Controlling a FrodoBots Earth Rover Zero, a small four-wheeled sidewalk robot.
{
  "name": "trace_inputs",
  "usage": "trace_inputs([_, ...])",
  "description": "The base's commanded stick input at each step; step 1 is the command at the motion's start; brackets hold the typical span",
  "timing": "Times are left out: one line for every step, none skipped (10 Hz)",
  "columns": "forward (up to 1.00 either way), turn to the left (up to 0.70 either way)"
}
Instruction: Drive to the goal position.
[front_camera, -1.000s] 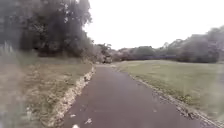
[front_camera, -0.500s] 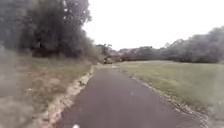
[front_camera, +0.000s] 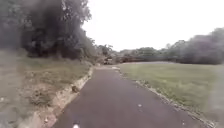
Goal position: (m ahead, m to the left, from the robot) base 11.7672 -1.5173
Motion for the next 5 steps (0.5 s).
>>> trace_inputs([1.00,0.00])
trace_inputs([1.00,0.00])
trace_inputs([1.00,0.00])
trace_inputs([1.00,0.00])
trace_inputs([1.00,0.00])
